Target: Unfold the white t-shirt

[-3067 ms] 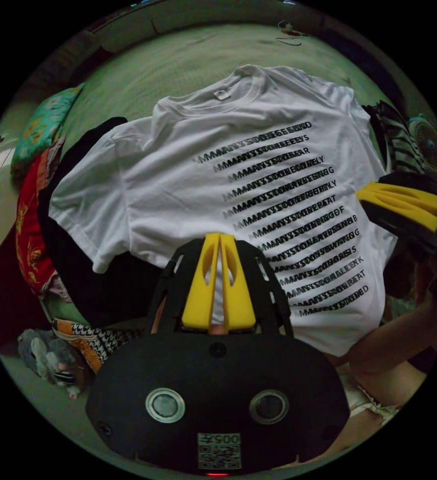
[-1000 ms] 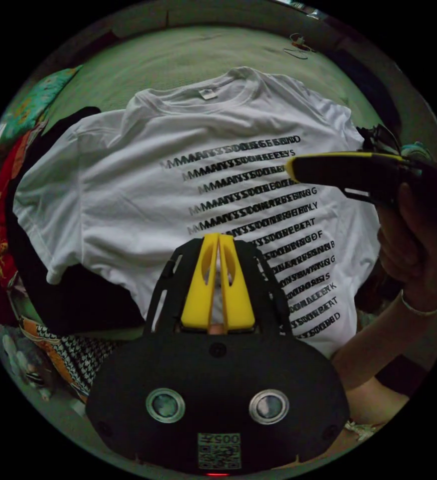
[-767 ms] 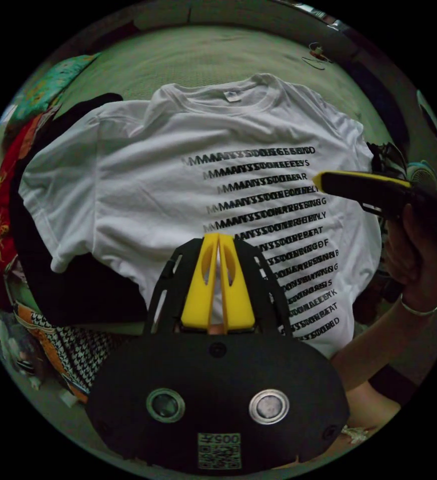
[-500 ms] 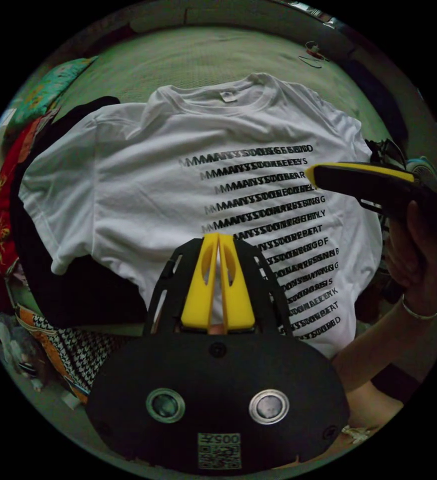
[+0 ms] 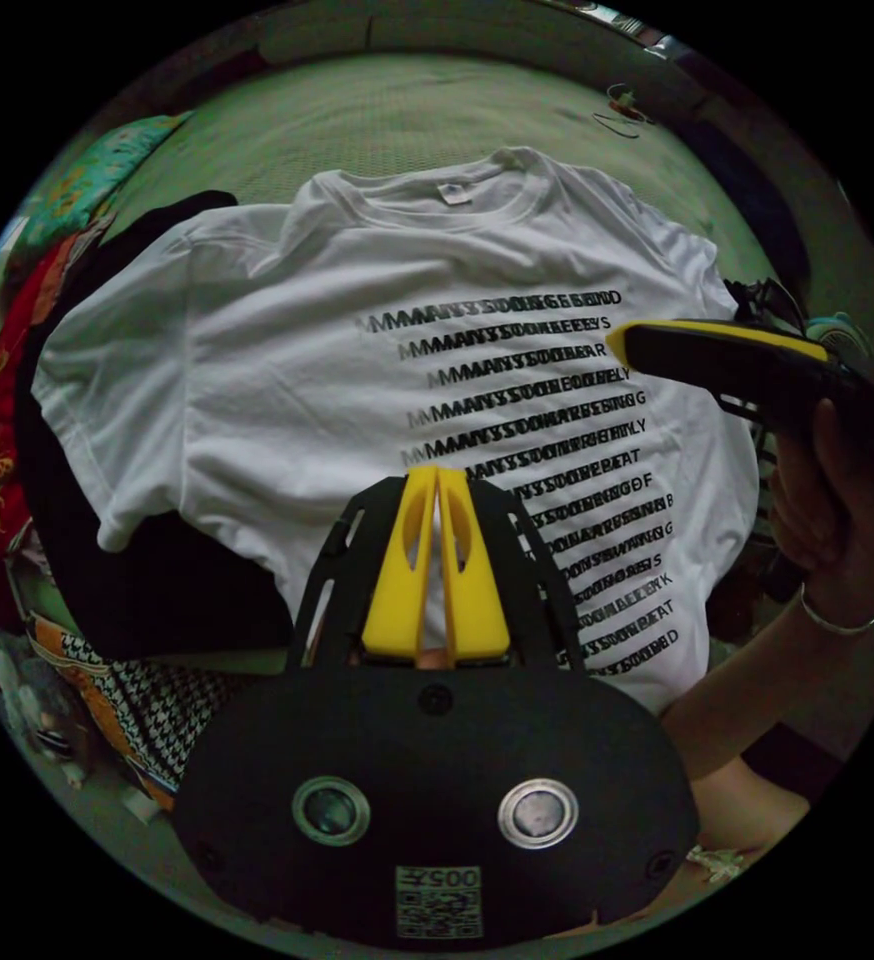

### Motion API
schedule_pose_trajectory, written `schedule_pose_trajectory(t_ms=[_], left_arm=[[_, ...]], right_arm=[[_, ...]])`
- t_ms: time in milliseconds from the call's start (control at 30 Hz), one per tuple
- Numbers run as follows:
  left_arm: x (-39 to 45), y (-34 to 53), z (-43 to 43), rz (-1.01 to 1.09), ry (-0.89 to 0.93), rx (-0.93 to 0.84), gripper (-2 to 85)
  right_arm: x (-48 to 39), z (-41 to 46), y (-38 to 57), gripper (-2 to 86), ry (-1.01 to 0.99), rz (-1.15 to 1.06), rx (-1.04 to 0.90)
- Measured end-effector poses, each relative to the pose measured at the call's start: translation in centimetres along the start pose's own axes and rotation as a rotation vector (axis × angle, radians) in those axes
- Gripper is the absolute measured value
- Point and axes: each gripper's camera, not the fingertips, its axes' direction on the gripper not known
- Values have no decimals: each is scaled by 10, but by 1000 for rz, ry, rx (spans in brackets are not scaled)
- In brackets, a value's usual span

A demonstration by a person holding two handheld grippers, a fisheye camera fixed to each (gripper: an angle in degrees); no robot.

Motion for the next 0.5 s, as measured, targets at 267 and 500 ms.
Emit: schedule_pose_trajectory(t_ms=[267, 500], left_arm=[[10, 8, -4, 14, 2, -5, -6], [21, 20, -7, 23, -4, -23, -7]], right_arm=[[-1, -4, 6, -12, -5, 5, 2], [-5, -8, 12, -12, -3, 0, 1]])
